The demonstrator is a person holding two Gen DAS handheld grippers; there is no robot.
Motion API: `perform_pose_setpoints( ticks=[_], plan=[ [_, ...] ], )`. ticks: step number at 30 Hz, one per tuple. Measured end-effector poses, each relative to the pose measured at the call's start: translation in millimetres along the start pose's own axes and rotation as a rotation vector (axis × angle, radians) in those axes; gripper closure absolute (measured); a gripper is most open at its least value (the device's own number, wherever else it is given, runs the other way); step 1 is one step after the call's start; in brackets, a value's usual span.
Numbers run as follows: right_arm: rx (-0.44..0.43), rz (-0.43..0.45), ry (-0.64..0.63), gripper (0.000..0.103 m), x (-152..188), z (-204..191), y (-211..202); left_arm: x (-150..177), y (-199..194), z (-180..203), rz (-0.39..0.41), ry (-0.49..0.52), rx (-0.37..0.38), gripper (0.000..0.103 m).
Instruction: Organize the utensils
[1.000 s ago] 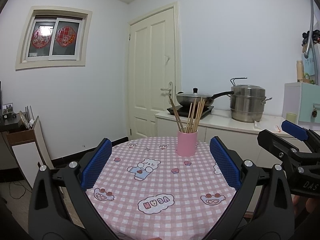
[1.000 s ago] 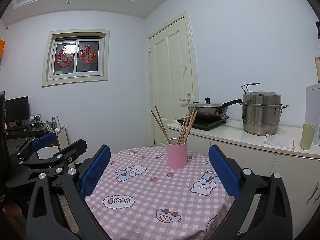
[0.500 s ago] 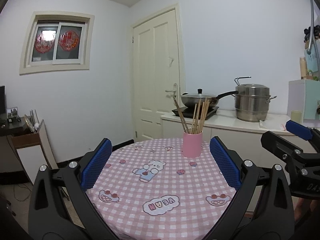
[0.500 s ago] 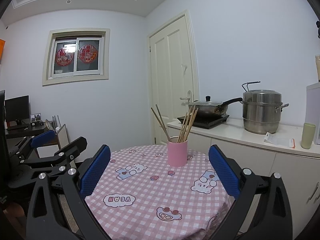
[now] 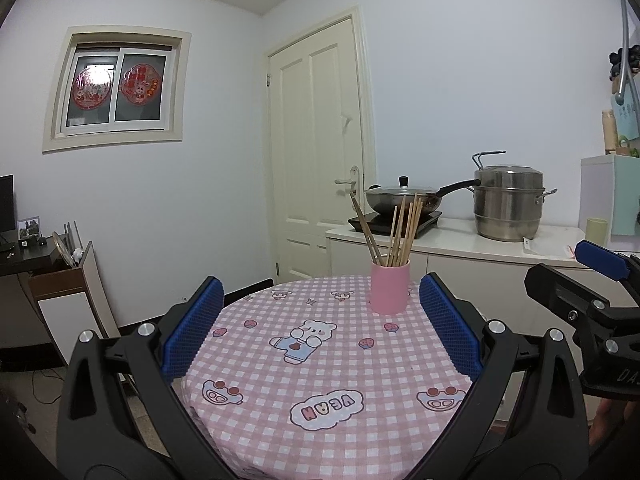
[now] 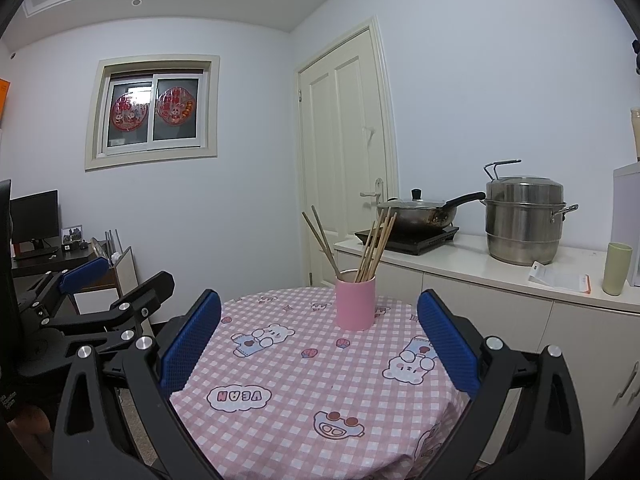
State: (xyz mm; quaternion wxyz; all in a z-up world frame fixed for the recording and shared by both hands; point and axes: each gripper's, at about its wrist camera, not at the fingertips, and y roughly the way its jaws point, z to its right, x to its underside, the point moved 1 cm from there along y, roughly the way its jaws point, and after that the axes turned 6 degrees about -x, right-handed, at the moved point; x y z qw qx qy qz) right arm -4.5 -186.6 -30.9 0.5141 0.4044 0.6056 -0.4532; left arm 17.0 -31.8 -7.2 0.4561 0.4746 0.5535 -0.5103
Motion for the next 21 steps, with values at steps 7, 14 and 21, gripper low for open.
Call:
perform_pose_setpoints(
  ticks=[7, 14, 21],
  plan=[
    [0.0, -0.005, 0.002, 0.008, 1.7, -0.5, -0.5, 0.1, -0.6, 0.6, -0.004, 0.001, 0.002, 0.006],
    [-0.001, -0.009, 0.002, 0.008, 1.4, 1.9, 1.1, 0.7, -0.5, 2.9, -0.008, 0.004, 0.005, 0.006],
    [-0.003, -0.012, 0.002, 0.008, 2.0, 1.0, 2.1, 0.7, -0.8, 3.4, -0.009, 0.003, 0.005, 0.006]
  ],
)
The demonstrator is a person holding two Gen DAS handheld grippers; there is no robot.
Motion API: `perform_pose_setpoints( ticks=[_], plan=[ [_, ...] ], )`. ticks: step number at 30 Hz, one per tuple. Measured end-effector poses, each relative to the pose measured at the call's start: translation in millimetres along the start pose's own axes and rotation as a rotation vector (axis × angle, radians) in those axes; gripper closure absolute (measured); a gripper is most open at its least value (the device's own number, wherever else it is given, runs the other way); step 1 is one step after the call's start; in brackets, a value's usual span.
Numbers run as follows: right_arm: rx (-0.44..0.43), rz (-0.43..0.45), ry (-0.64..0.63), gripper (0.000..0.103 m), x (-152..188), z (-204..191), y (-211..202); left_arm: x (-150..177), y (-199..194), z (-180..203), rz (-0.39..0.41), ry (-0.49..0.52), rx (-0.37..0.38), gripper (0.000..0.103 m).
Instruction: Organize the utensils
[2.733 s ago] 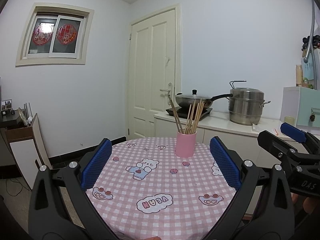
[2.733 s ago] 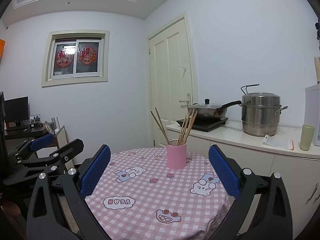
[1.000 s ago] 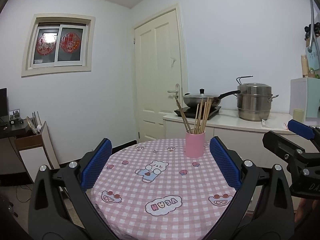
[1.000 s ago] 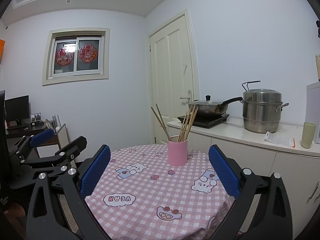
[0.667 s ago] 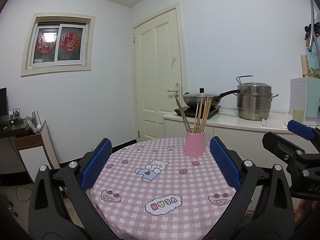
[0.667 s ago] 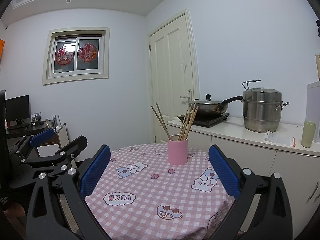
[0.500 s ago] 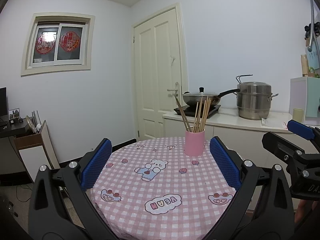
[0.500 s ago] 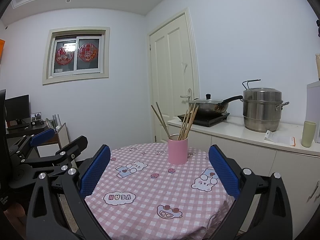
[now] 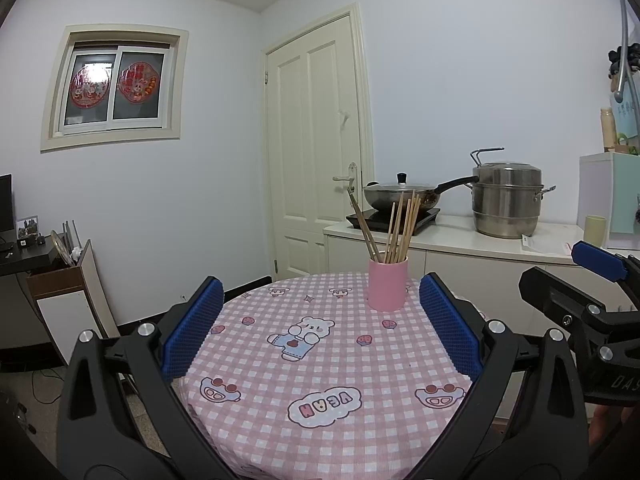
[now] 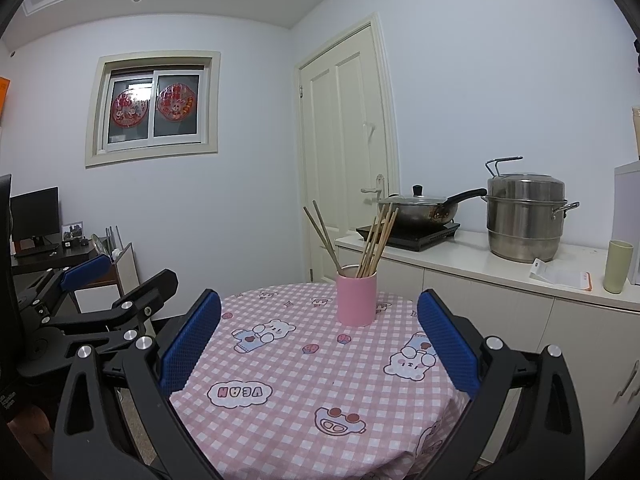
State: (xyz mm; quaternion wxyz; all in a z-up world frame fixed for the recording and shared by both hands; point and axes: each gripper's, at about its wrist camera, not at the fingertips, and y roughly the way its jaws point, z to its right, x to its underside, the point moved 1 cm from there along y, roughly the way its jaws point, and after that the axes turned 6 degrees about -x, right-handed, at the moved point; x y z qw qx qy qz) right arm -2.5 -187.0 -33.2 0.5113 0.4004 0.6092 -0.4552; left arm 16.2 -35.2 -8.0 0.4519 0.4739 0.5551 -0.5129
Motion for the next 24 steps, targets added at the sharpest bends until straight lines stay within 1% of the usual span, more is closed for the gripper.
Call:
perform_pose_setpoints(
  ticks=[24],
  plan=[
    [-0.002, -0.009, -0.002, 0.008, 4.3, -1.4, 1.7, 0.8, 3.0, -0.5, -0.008, 0.002, 0.001, 0.006]
  ],
)
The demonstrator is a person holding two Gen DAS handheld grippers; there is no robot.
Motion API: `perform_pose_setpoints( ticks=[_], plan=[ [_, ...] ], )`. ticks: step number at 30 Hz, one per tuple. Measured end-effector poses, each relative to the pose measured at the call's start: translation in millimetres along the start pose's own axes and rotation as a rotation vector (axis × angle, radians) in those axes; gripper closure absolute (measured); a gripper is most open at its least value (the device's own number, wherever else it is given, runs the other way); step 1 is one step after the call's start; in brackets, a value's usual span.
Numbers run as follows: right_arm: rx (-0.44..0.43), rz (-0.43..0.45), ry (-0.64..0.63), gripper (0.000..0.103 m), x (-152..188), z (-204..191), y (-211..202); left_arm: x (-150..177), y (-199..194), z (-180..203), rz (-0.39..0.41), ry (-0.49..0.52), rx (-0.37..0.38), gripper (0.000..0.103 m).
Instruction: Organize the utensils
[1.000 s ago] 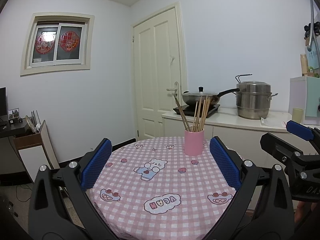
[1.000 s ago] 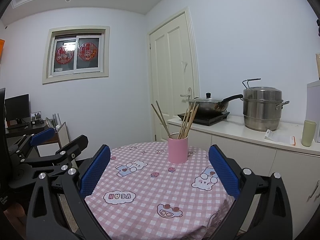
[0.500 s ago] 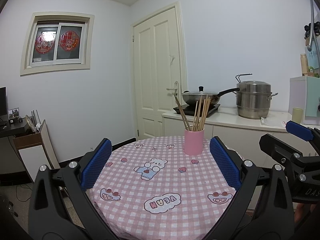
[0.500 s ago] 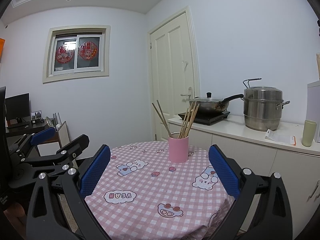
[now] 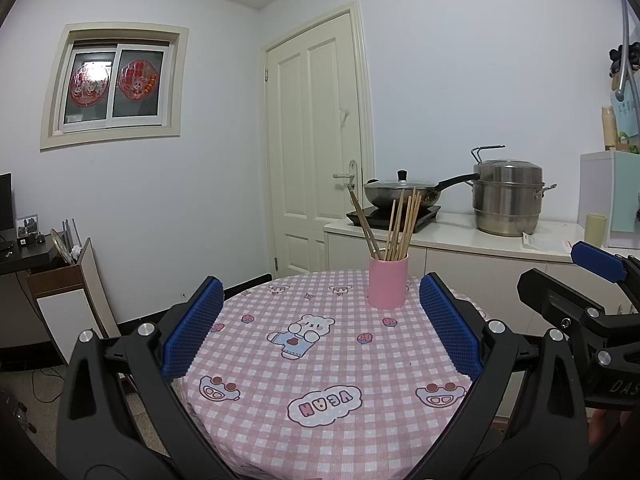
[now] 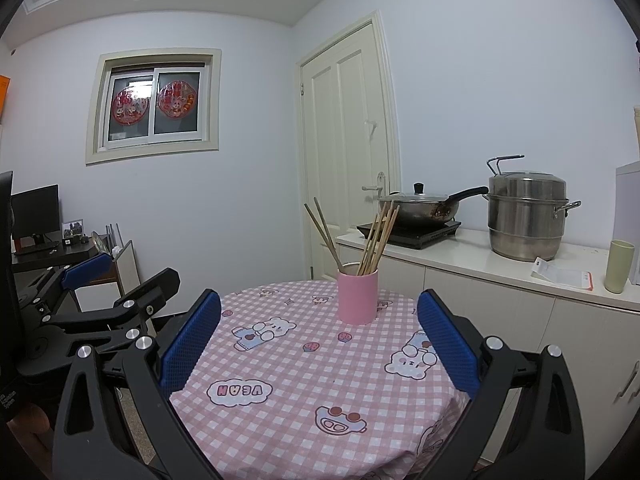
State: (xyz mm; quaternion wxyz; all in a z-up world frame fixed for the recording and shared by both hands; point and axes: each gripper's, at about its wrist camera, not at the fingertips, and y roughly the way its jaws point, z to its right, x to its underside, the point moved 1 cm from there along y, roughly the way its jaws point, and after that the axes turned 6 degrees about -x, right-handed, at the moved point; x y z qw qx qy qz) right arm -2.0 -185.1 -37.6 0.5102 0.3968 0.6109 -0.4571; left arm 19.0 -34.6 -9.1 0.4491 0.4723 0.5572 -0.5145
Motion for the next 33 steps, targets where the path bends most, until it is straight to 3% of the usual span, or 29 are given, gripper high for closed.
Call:
perform_pose_setpoints(
  ticks=[22, 33],
  plan=[
    [0.003, -0.024, 0.004, 0.008, 2, 3, 11, 4, 9, -2, -0.02, 0.007, 0.007, 0.006],
    [0.014, -0.065, 0.012, 0.008, 11, 9, 24, 18, 30, -2, -0.083, -0.005, 0.02, 0.006]
  ],
)
